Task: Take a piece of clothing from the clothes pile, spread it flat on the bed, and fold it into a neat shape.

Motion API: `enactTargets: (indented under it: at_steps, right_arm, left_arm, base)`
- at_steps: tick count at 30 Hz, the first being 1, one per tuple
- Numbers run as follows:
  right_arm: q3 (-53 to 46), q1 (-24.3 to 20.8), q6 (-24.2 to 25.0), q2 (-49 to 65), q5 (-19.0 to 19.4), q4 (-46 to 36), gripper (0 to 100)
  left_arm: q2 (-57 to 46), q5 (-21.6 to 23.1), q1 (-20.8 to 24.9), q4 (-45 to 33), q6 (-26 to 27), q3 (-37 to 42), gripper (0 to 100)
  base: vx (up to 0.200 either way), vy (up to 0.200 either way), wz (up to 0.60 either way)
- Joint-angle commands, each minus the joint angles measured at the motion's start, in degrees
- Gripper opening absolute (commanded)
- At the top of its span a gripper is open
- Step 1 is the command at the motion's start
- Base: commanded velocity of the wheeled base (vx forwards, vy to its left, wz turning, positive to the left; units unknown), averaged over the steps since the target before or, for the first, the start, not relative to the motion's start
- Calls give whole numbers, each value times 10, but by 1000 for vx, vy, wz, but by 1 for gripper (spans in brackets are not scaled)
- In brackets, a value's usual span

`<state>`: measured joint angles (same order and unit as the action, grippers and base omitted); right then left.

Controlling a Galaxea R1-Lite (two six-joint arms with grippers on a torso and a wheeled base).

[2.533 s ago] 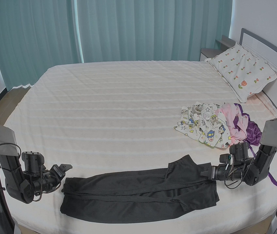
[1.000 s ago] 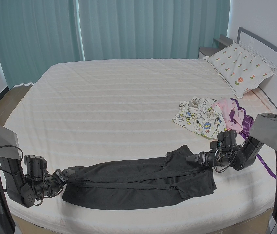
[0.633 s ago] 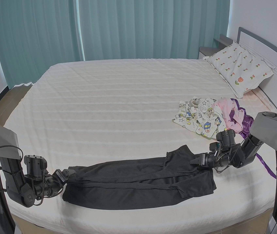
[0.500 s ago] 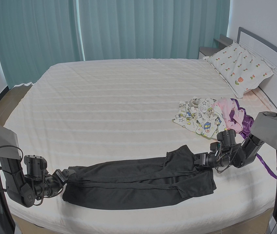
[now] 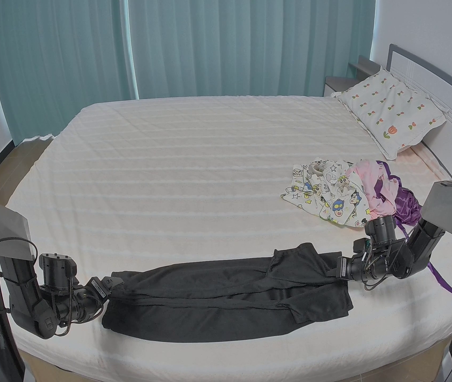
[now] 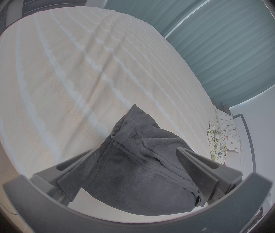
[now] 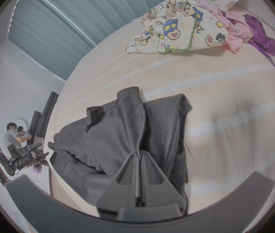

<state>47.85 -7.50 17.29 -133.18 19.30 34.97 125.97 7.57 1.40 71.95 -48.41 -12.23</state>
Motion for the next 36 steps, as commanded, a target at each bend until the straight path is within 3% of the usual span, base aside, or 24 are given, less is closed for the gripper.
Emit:
enactTargets:
  at_steps: [1,11,12,21,24,28,34,36]
  right_arm:
    - [-33,6,-11,22,0,2,0]
    - [-86,7,-29,16,0,77,0]
    - [-90,6,-28,18,0,83,100]
    - [-89,9,-20,47,9,85,100]
    - [-38,2,24,35,9,96,100]
    - [2,-17,37,-6,-2,97,100]
    - [21,-24,89,-16,-5,107,100]
    - [10,-23,129,-10,-9,140,100]
  left_arm:
    - [1,0,0,0,0,1,100]
    - [1,0,1,0,0,2,100]
    - [1,0,1,0,0,2,100]
    - [1,0,1,0,-1,2,100]
    - [2,0,4,0,0,2,100]
    - [2,0,4,0,-1,3,100]
    - [2,2,4,0,-1,3,100]
    - [2,2,4,0,-1,2,100]
  base:
    - [0,0,0]
    - [0,0,0]
    - [0,0,0]
    - [0,0,0]
    - [0,0,0]
    - [0,0,0]
    - [0,0,0]
    - [0,0,0]
